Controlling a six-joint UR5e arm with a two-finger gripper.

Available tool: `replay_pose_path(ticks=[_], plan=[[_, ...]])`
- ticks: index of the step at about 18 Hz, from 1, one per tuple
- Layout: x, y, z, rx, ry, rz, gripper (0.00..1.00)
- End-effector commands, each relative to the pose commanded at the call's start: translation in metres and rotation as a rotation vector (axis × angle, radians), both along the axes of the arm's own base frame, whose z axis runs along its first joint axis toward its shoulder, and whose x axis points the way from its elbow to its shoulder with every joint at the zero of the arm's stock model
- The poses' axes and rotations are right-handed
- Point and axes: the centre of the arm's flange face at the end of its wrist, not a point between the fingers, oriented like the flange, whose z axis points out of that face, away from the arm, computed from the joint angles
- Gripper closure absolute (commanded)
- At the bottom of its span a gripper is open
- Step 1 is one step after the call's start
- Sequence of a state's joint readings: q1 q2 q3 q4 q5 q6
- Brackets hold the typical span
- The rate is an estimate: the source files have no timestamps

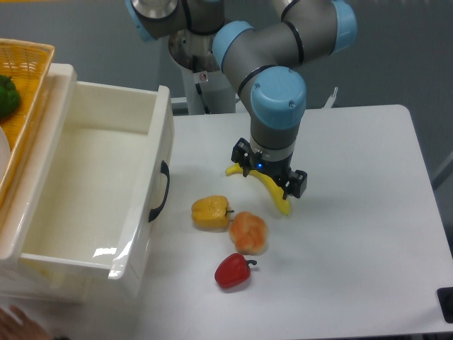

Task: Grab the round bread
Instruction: 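Move the gripper from above the banana toward the round orange bread roll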

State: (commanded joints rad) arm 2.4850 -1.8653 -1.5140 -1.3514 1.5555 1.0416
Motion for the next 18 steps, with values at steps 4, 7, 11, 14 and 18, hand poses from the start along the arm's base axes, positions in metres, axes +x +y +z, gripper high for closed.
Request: replay_pose_path(ticks=[4, 7, 11, 14, 18], plan=[[0.003, 0.004, -0.003, 0.007, -0.004, -0.004, 0.0], [0.008, 0.008, -0.007, 0.012, -0.012, -0.006, 0.0], [0.013, 0.01, -0.025, 0.007, -0.018, -0.01, 0.0], [0.025, 0.01, -0.052, -0.004, -0.031, -0.025, 0.0], [0.033, 0.023, -0.086, -0.008, -0.046, -0.031, 0.0]])
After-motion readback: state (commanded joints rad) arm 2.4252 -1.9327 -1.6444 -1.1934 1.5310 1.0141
